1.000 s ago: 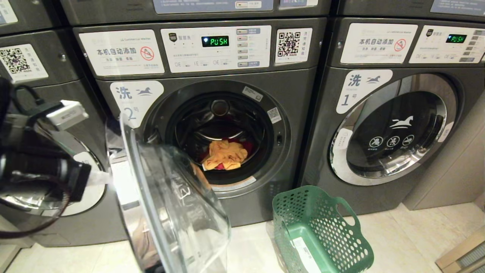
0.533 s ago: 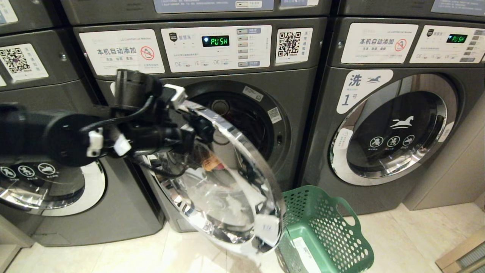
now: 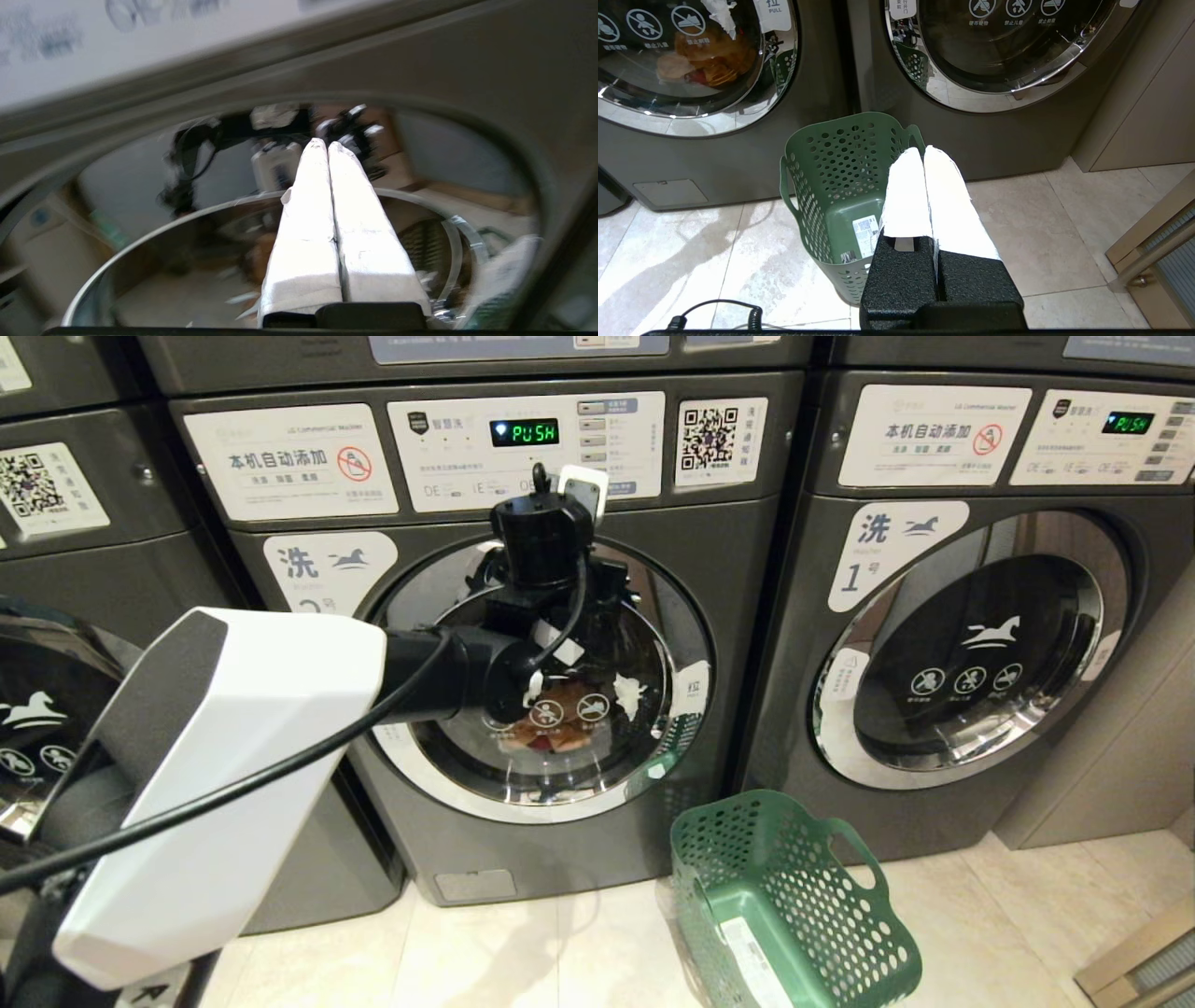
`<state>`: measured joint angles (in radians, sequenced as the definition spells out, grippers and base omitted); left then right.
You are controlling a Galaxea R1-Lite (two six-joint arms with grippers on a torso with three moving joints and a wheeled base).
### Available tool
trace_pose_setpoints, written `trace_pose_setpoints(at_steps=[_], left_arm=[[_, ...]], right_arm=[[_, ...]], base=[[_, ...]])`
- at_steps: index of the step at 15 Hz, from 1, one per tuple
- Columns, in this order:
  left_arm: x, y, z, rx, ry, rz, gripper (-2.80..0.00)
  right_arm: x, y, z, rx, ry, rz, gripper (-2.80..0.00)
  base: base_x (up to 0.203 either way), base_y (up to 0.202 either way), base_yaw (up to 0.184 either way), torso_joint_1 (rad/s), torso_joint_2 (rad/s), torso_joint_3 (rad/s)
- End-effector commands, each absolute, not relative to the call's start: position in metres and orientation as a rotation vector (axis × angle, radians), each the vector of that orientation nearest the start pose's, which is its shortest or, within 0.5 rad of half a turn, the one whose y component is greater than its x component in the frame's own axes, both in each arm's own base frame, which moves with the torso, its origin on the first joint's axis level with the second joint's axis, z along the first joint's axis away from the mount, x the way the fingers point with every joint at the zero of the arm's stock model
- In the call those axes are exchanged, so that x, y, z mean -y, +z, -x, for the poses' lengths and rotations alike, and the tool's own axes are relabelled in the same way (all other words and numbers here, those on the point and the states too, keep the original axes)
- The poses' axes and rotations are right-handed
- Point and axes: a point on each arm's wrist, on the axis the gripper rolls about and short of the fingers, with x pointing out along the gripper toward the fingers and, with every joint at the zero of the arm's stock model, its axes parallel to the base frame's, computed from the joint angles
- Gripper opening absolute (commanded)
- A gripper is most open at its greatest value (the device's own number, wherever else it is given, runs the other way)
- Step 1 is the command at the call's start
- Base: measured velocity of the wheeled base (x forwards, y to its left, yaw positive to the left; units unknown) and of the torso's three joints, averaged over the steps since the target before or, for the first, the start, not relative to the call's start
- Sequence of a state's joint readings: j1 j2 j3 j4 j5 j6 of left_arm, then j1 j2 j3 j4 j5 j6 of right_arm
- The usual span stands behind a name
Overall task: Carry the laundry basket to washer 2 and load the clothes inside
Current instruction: Close the washing machine door with the left hand, then press the washing machine switch
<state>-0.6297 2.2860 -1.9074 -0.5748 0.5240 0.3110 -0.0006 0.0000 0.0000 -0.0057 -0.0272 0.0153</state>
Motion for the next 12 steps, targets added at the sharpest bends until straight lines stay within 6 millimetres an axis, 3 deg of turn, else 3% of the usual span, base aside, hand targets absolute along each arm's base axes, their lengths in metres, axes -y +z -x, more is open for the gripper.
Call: trace_pose_setpoints(at_steps=[1, 4, 7, 9, 12], left_arm=[[0.271, 0.25, -0.374, 0.158, -0.071, -0.24, -2.8], [0.224, 0.307, -0.322, 0.222, -0.014, -0.214, -2.8], [0.177, 0.349, -0.281, 0.241, 0.03, -0.205, -2.8], [0.146, 0.365, -0.257, 0.22, 0.04, -0.214, -2.8], [0.092, 0.368, -0.23, 0.102, 0.095, -0.188, -2.8]], right_arm=[[0.001, 0.076, 0.023, 0.005, -0.027, -0.012, -2.8], [0.0, 0.076, 0.023, 0.004, -0.005, 0.045, -2.8], [0.0, 0.076, 0.023, 0.002, 0.011, 0.069, -2.8], [0.0, 0.076, 0.023, 0.002, 0.011, 0.071, -2.8], [0.0, 0.076, 0.023, 0.003, 0.006, 0.064, -2.8]], base=[[0.0, 0.0, 0.0, 0.0, 0.0, 0.0], [0.0, 0.0, 0.0, 0.0, 0.0, 0.0], [0.0, 0.0, 0.0, 0.0, 0.0, 0.0], [0.0, 0.0, 0.0, 0.0, 0.0, 0.0], [0.0, 0.0, 0.0, 0.0, 0.0, 0.0]])
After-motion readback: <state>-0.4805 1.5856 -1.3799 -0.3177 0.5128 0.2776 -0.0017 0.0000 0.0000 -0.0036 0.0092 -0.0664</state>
